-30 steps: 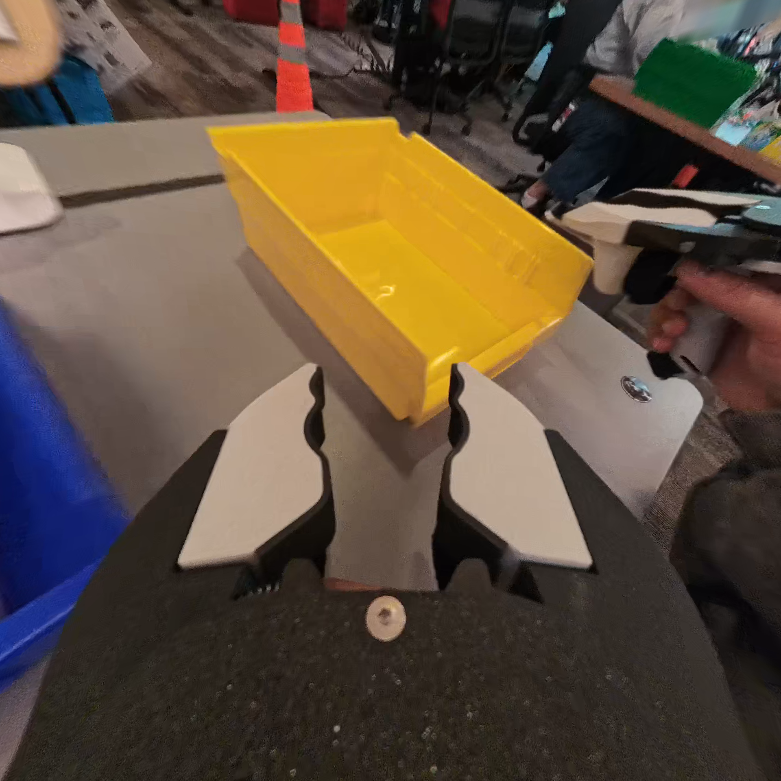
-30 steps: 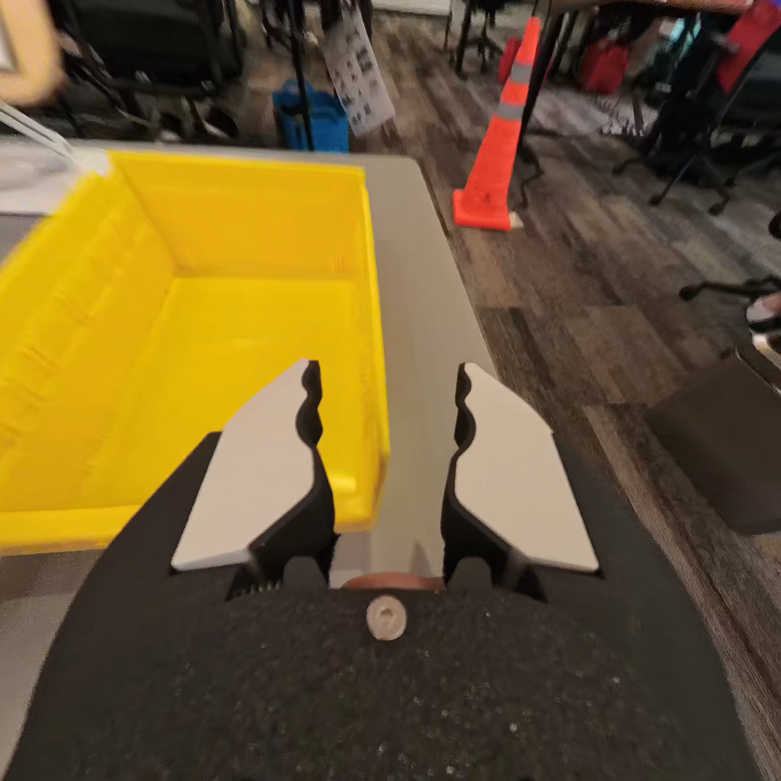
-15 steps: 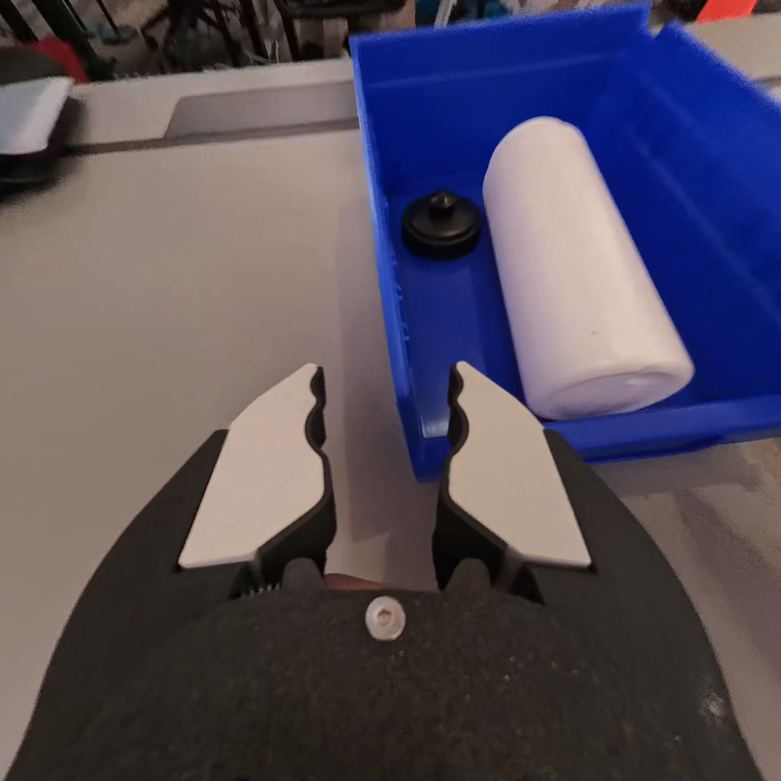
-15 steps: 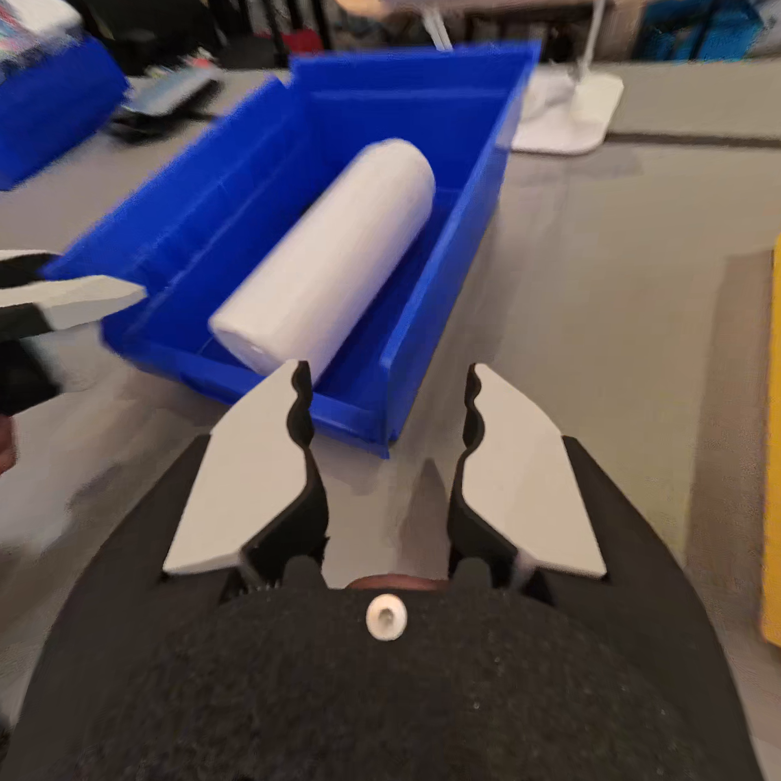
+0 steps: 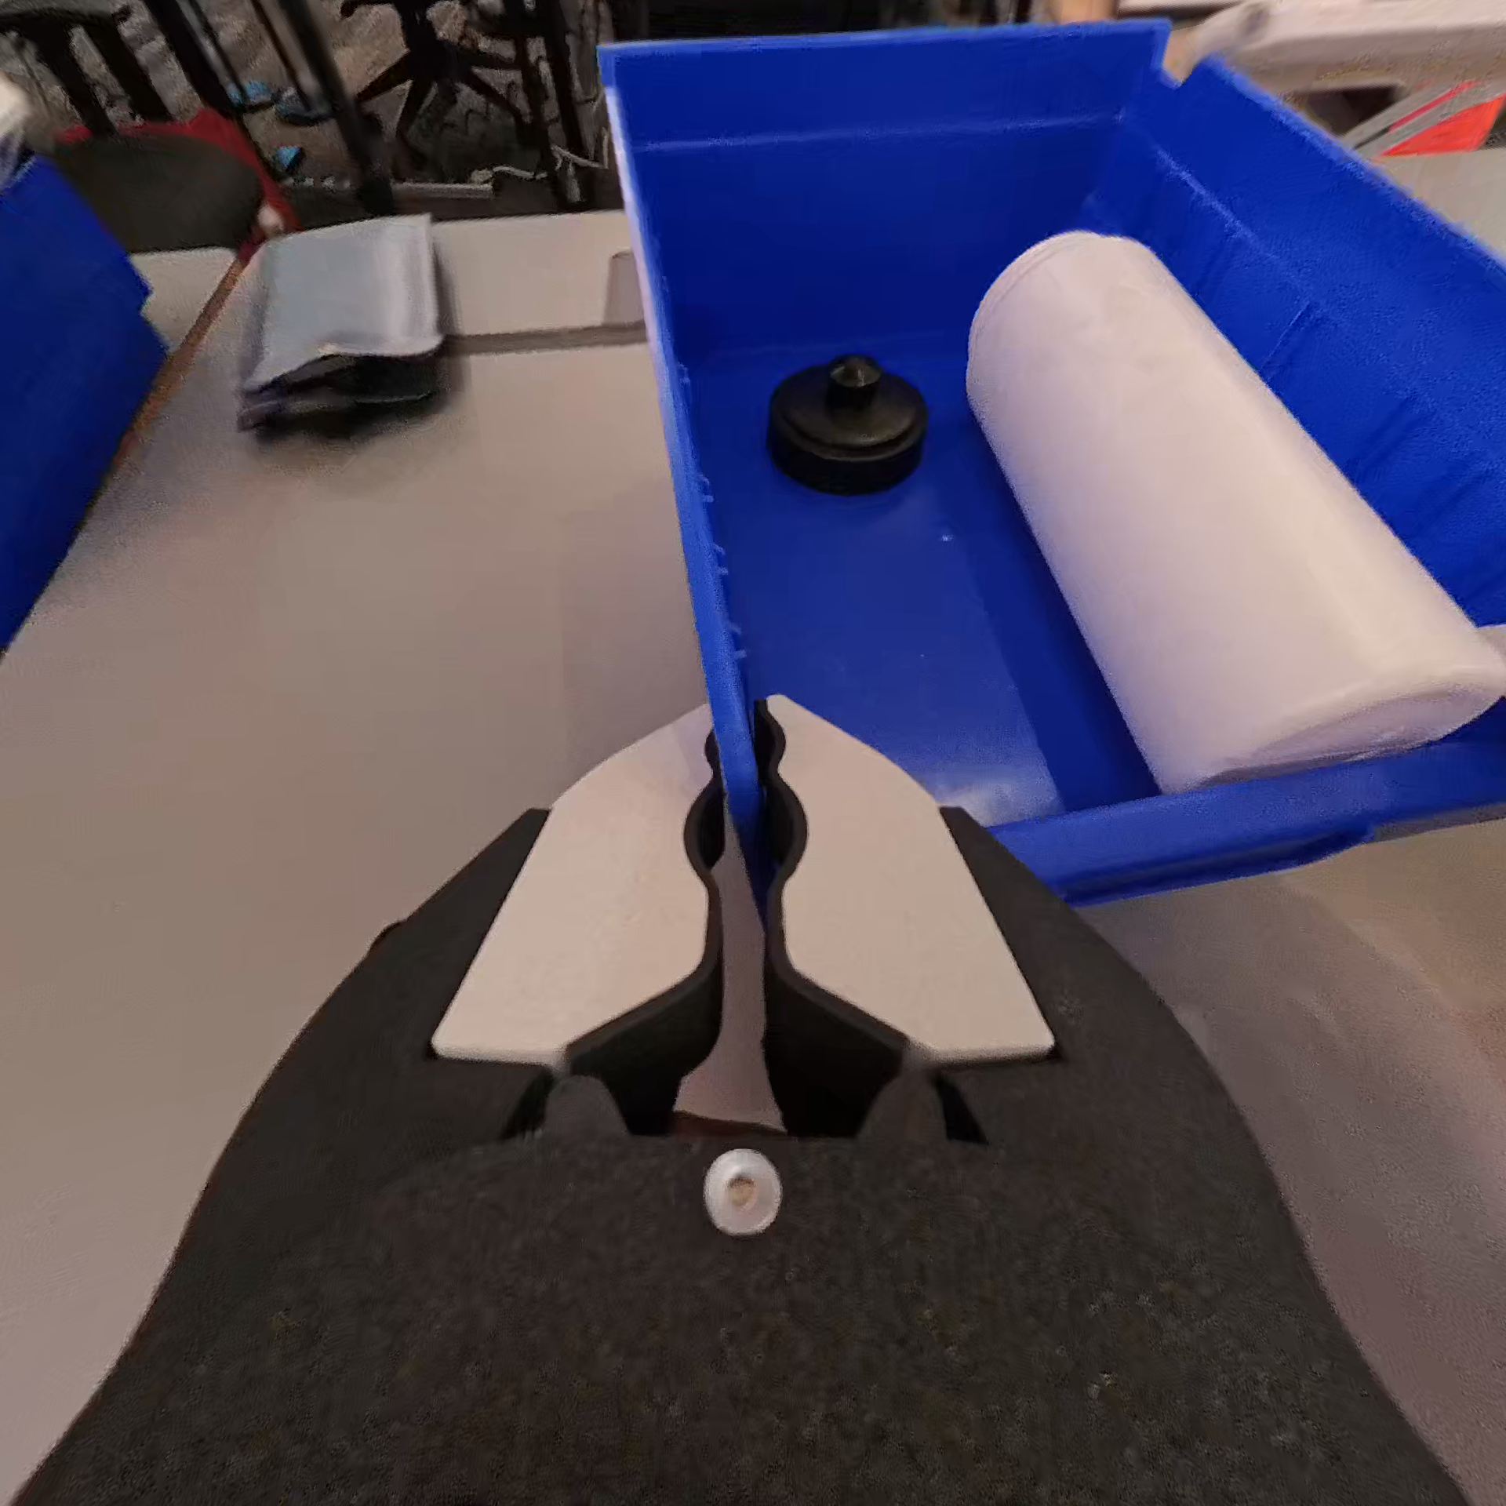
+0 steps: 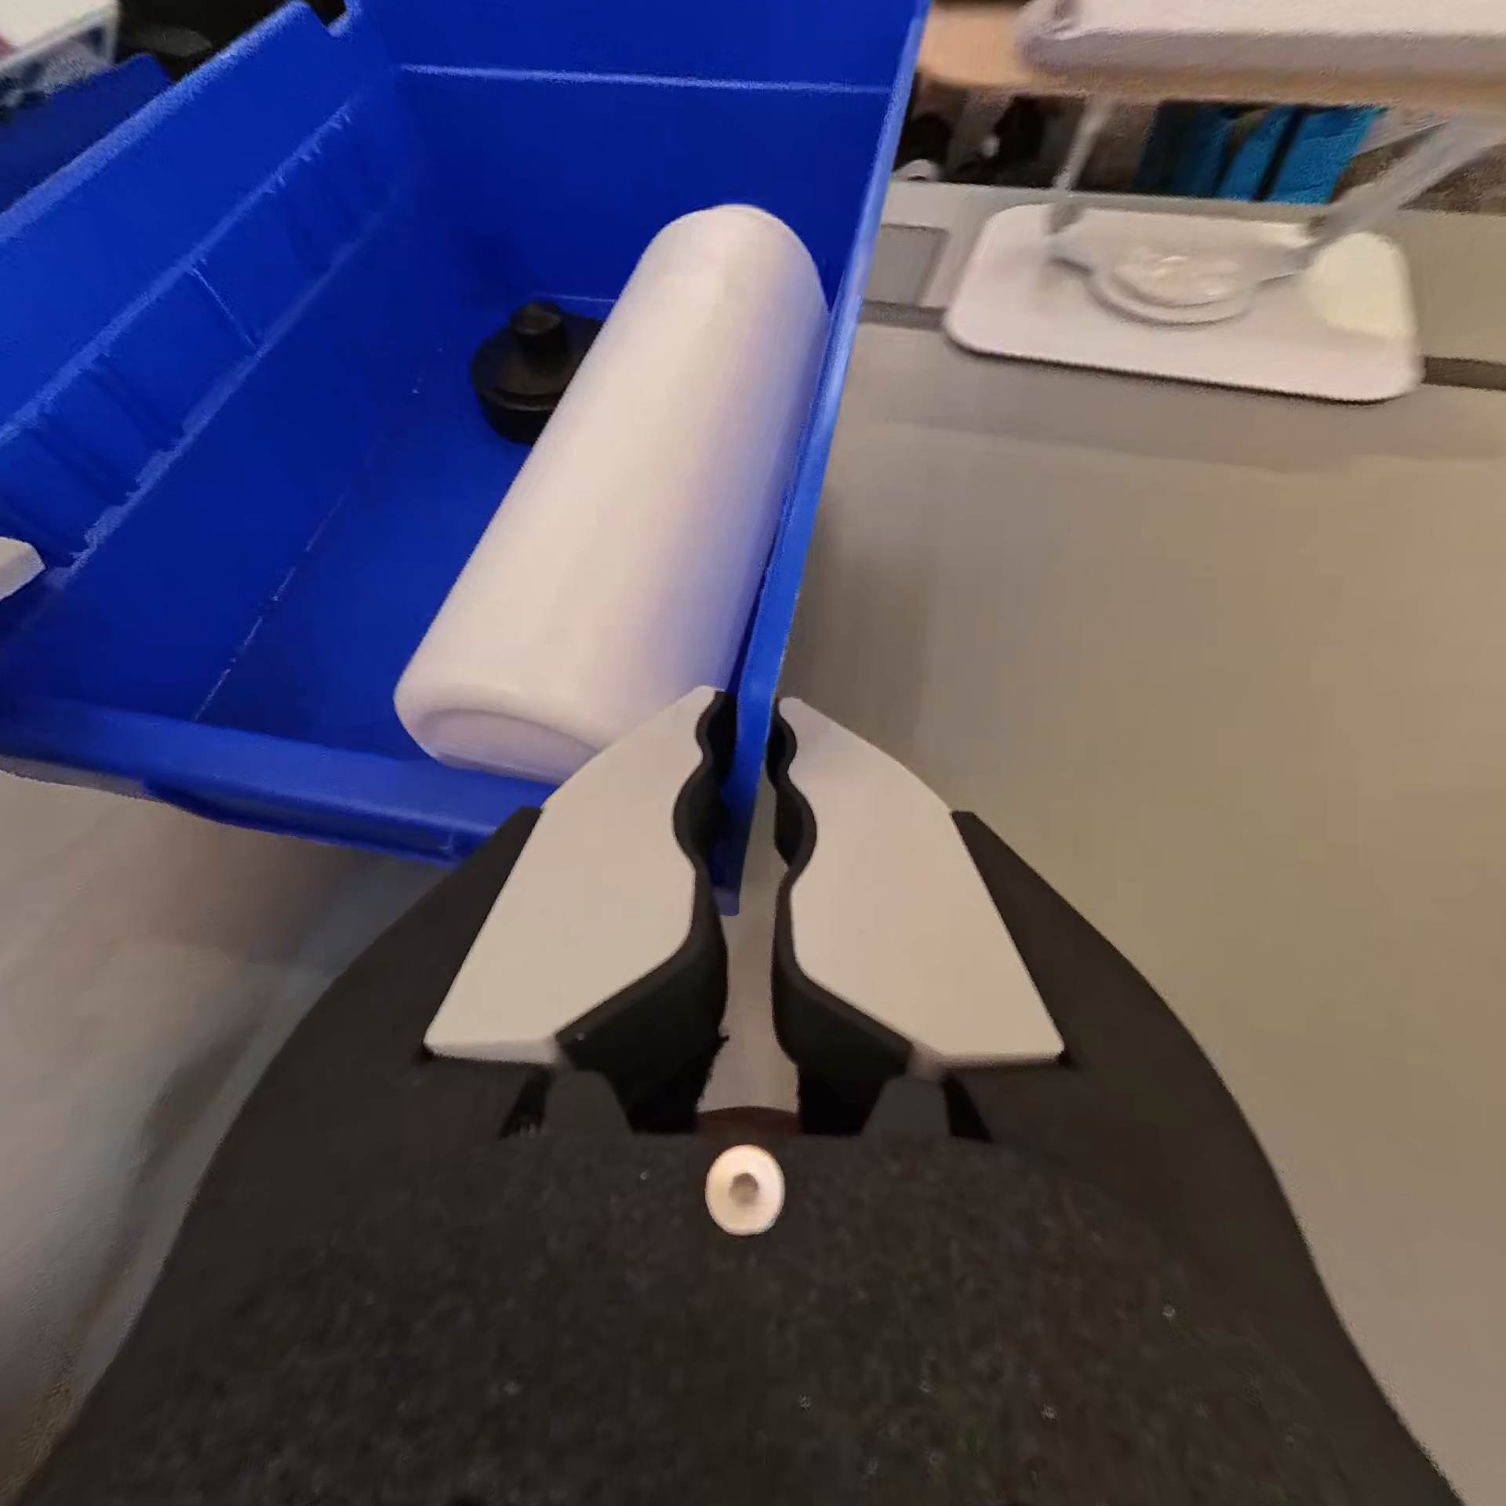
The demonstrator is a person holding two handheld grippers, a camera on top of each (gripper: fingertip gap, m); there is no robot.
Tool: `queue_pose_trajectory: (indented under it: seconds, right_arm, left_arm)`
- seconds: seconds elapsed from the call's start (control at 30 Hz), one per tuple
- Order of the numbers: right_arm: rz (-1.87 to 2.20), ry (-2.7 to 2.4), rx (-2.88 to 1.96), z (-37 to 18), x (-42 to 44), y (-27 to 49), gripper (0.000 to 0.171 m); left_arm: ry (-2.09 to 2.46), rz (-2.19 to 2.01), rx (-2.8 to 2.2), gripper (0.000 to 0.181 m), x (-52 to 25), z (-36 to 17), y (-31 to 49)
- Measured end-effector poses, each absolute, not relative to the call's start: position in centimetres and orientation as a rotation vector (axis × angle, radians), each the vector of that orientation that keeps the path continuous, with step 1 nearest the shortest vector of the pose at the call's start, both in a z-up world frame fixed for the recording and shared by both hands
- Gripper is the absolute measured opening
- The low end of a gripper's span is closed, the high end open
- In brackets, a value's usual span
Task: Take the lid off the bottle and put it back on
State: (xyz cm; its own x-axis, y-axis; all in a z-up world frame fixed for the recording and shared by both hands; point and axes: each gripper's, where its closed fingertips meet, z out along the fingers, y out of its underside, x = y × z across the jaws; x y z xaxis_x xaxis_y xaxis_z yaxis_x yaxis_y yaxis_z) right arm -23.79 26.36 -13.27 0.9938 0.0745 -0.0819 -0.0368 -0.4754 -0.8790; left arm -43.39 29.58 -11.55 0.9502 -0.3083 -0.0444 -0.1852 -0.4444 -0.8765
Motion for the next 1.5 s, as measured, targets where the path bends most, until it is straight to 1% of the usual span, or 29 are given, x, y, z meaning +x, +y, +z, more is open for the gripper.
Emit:
queue_pose_trajectory:
  seconds: [0.1, 0.17, 0.23, 0.3, 0.33, 0.4, 0.47, 0.53, 0.57, 0.67, 0.73, 0.83, 0.9, 0.93, 1.0, 1.07, 1.1, 1.13, 1.17, 1.2, 1.23, 1.5]
  right_arm:
    - [0.127, -0.085, -2.098, -15.3, -28.7, 27.2, 0.007]
    - [0.128, -0.115, -2.134, -17.3, -31.0, 27.4, 0.008]
    - [0.145, -0.145, -2.056, -17.3, -32.5, 27.5, 0.012]
    - [0.118, -0.160, -2.056, -17.3, -32.5, 27.4, 0.011]
    - [0.151, -0.174, -2.064, -17.3, -32.6, 27.3, 0.013]
    - [0.277, -0.223, -2.083, -16.5, -32.9, 26.3, 0.032]
    - [0.381, -0.328, -2.075, -14.7, -32.4, 24.1, 0.040]
    - [0.429, -0.417, -2.019, -12.6, -30.4, 21.5, 0.048]
    - [0.430, -0.441, -1.991, -11.6, -28.7, 20.3, 0.048]
    - [0.383, -0.450, -1.926, -9.8, -21.3, 17.3, 0.052]
    - [0.208, -0.339, -1.917, -9.4, -13.6, 16.0, 0.055]
    - [-0.046, -0.081, -1.840, -8.2, -1.9, 12.9, 0.056]
    - [-0.143, 0.094, -1.760, -7.8, 4.4, 11.2, 0.048]
    - [-0.167, 0.159, -1.766, -8.5, 6.7, 10.7, 0.045]
    - [-0.079, 0.212, -1.873, -11.2, 8.3, 11.0, 0.045]
    - [0.009, 0.200, -1.958, -13.7, 7.9, 11.8, 0.043]
    - [0.010, 0.172, -2.000, -14.8, 7.7, 12.1, 0.036]
    - [-0.029, 0.136, -2.042, -15.7, 7.8, 12.4, 0.026]
    - [-0.070, 0.094, -2.070, -16.2, 7.9, 12.5, 0.023]
    - [-0.092, 0.076, -2.078, -16.1, 7.8, 12.6, 0.012]
    - [-0.124, 0.091, -2.078, -16.0, 8.0, 12.6, 0.007]
    - [-0.149, 0.079, -2.069, -16.1, 7.8, 12.9, 0.007]
  left_arm:
    - [0.340, -0.094, -2.083, 0.003, -47.9, -13.0, 30.4]
    - [0.321, -0.058, -2.140, 0.003, -50.1, -14.9, 31.0]
    - [0.309, -0.046, -2.162, 0.005, -51.1, -16.2, 31.4]
    - [0.302, -0.080, -2.170, 0.004, -51.1, -16.1, 31.3]
    - [0.277, -0.077, -2.163, 0.008, -51.3, -15.7, 31.4]
    - [0.216, -0.085, -2.127, 0.034, -51.7, -14.2, 31.2]
    - [0.153, -0.133, -2.085, 0.052, -51.8, -12.1, 30.5]
    - [0.120, -0.227, -2.028, 0.059, -51.0, -9.7, 29.3]
    - [0.115, -0.285, -1.997, 0.060, -50.3, -8.7, 28.7]
    - [0.129, -0.456, -1.955, 0.060, -47.3, -7.2, 27.1]
    - [0.144, -0.417, -1.985, 0.059, -46.2, -8.1, 27.2]
    - [0.131, -0.065, -2.015, 0.058, -48.6, -10.4, 28.5]
    - [0.144, 0.204, -2.009, 0.055, -51.0, -11.6, 29.1]
    - [0.164, 0.283, -2.010, 0.053, -51.7, -12.2, 29.4]
    - [0.201, 0.322, -2.039, 0.046, -52.1, -13.2, 30.1]
    - [0.196, 0.286, -2.067, 0.028, -52.1, -13.9, 30.8]
    - [0.193, 0.254, -2.083, 0.021, -52.0, -14.2, 31.1]
    - [0.185, 0.235, -2.088, 0.019, -52.1, -14.3, 31.4]
    - [0.191, 0.214, -2.088, 0.018, -52.1, -14.3, 31.6]
    - [0.195, 0.190, -2.094, 0.017, -52.2, -14.3, 31.7]
    - [0.196, 0.164, -2.099, 0.016, -52.3, -14.3, 31.8]
    - [0.198, -0.025, -2.115, 0.009, -52.4, -14.5, 31.7]
